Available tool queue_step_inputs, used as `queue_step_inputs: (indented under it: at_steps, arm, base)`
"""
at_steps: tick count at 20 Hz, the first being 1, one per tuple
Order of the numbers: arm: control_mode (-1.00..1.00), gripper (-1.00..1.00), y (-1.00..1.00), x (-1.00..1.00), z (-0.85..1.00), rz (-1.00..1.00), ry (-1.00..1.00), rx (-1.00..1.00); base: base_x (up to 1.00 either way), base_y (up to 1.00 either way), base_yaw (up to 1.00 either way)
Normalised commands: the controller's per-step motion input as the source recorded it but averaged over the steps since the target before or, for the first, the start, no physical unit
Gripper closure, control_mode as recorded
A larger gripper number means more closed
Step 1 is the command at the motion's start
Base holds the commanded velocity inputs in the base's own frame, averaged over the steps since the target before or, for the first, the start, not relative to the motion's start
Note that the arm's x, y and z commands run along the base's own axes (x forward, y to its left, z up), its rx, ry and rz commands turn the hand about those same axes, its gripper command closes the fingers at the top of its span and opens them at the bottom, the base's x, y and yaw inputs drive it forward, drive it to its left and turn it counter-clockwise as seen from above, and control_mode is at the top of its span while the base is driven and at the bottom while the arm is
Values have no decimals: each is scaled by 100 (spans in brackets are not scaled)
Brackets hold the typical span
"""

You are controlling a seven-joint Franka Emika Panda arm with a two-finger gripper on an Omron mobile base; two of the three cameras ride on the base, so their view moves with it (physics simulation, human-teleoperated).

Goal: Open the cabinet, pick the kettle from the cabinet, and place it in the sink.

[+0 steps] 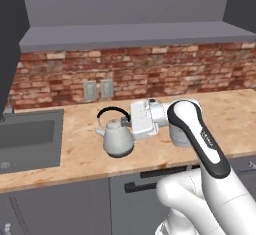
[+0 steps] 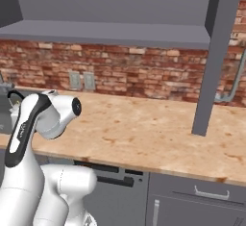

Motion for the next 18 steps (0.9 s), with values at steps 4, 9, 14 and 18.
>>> queue_step_inputs:
  at_steps: [4, 9, 14, 18]
  arm:
    - [100, 100, 0, 0, 0, 0, 0, 0]
    - [100, 100, 0, 0, 0, 0, 0, 0]
    - [100, 100, 0, 0, 0, 0, 0, 0]
    - [100, 100, 0, 0, 0, 0, 0, 0]
  base:
    - [-49, 1, 0]
    - [-48, 3, 0]
    - [-53, 6, 0]
    - [-51, 17, 0]
